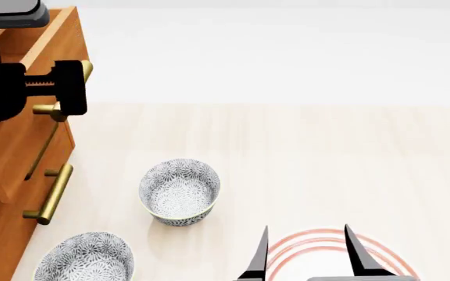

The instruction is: Open the top drawer of the cabinet.

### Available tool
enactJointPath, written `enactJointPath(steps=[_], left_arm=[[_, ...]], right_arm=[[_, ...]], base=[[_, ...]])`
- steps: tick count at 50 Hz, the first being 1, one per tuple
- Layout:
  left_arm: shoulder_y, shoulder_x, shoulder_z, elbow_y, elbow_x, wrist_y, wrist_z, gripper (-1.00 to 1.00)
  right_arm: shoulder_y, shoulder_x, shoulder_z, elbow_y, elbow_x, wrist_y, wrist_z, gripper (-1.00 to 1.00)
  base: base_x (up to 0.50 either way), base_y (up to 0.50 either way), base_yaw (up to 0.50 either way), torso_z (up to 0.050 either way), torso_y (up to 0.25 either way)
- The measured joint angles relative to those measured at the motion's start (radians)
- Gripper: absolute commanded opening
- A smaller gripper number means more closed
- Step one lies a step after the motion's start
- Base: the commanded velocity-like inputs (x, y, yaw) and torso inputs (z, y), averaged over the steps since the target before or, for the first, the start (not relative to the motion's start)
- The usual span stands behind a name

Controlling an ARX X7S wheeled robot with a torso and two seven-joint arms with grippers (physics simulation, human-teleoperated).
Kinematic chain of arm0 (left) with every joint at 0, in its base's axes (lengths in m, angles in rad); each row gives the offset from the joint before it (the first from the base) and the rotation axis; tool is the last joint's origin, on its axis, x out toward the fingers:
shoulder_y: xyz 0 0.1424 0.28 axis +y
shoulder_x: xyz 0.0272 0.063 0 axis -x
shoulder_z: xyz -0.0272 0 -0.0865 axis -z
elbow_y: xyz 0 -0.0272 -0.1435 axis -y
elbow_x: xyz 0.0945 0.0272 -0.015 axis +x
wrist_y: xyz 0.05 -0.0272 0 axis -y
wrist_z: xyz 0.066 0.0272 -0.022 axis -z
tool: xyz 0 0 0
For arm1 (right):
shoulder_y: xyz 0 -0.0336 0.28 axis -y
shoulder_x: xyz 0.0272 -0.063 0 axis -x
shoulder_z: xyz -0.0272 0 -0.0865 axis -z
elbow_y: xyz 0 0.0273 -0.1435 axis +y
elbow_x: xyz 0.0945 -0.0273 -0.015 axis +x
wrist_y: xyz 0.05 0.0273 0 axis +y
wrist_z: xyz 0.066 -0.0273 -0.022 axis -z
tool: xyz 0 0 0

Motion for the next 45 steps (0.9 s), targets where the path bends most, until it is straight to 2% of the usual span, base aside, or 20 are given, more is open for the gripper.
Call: enactJointPath(steps=[17,22,30,45], left_arm=[[0.01,0.01,-0.028,0.041,-0.054,-0.039,0.016,1.0],[0.018,0.023,-0.031,0.067,-0.077,-0.055,-0.009,1.0],[0.039,0.035,0.01,0.109,-0.198,-0.062,-0.133,1.0],[0.058,0.033,0.118,0.124,-0.516,-0.024,-0.433,1.0]], right_arm=[[-0.001,0.001,-0.002,0.008,0.004,-0.007,0.002,1.0],[-0.004,0.002,-0.001,0.007,0.006,-0.01,0.003,1.0],[-0.01,0.005,-0.002,0.005,0.007,-0.017,0.004,1.0],[-0.018,0.007,-0.004,0.008,0.009,-0.03,0.003,1.0]], base=[[0.0,0.0,0.0,0.0,0.0],[0.0,0.0,0.0,0.0,0.0],[0.0,0.0,0.0,0.0,0.0],[0.0,0.0,0.0,0.0,0.004]])
